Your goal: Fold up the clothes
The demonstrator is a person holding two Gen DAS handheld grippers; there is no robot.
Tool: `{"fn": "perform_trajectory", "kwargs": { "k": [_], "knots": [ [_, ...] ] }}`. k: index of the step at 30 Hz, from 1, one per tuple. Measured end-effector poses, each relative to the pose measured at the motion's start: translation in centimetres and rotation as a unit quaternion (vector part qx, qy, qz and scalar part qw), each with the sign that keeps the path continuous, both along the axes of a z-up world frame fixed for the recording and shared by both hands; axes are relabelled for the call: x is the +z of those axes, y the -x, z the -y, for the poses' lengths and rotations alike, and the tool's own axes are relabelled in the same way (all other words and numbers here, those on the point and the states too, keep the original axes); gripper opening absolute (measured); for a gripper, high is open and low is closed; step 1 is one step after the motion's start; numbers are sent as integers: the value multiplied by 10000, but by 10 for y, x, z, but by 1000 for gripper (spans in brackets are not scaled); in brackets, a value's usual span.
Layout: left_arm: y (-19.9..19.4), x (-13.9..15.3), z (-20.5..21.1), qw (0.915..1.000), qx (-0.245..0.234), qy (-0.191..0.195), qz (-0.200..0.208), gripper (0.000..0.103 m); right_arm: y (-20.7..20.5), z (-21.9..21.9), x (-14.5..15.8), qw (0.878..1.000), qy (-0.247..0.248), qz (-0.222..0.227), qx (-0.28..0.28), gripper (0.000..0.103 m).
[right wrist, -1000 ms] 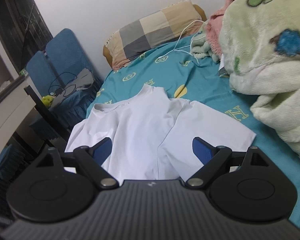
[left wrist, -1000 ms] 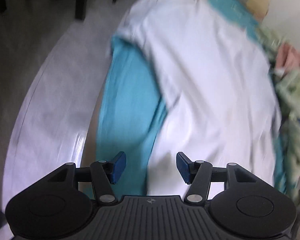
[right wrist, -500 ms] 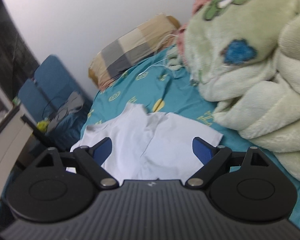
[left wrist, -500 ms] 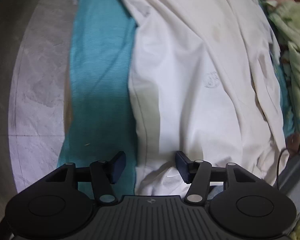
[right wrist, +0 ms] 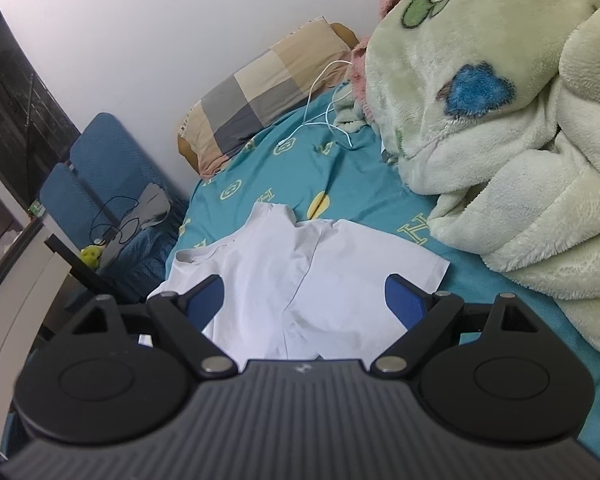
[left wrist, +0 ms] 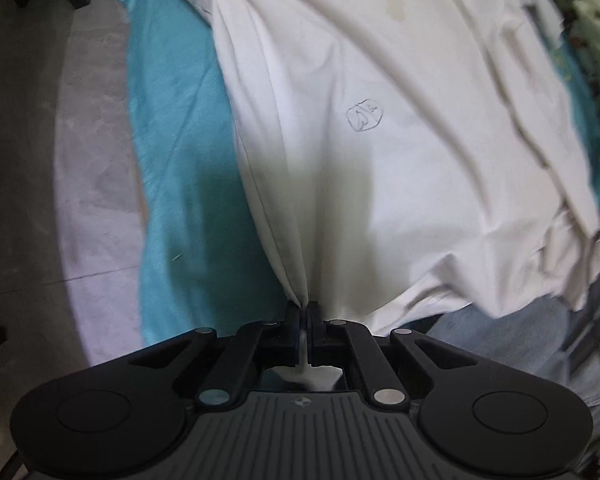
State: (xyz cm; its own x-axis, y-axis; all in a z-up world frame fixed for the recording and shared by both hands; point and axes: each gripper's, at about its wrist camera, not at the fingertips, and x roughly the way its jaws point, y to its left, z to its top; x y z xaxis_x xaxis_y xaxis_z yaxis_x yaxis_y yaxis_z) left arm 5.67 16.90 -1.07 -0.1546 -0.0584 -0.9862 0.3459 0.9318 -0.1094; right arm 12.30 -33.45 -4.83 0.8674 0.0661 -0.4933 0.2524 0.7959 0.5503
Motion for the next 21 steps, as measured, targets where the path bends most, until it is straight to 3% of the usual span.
{"fn": "perform_trajectory", "kwargs": {
  "k": [2, 8, 10, 12, 14, 18, 21],
  "knots": [
    [-15, -8, -1, 9985, 10, -505, -228, 3, -1, -1, 0, 10000, -7, 5, 23, 89],
    [-35, 18, 1, 9982, 81, -596, 10, 7, 1, -4, 1, 9998, 136, -9, 131, 89],
    [-33, 36, 1, 9979, 58, -599, 239, 18, 2, -5, 2, 9998, 139, -10, 148, 89],
    [-29, 55, 7, 9968, -10, -617, 510, 42, 2, -6, 2, 9997, 129, -6, 183, 89],
    [-28, 78, 10, 9946, -138, -640, 807, 58, 2, -8, 3, 9997, 144, -5, 218, 89],
    [-22, 116, 59, 9857, -107, -449, 1620, 74, 3, -11, 3, 9995, 152, 0, 268, 89],
    [-26, 126, 89, 9714, 81, -117, 2370, 83, 4, -13, 3, 9994, 184, -7, 301, 89]
  ]
}}
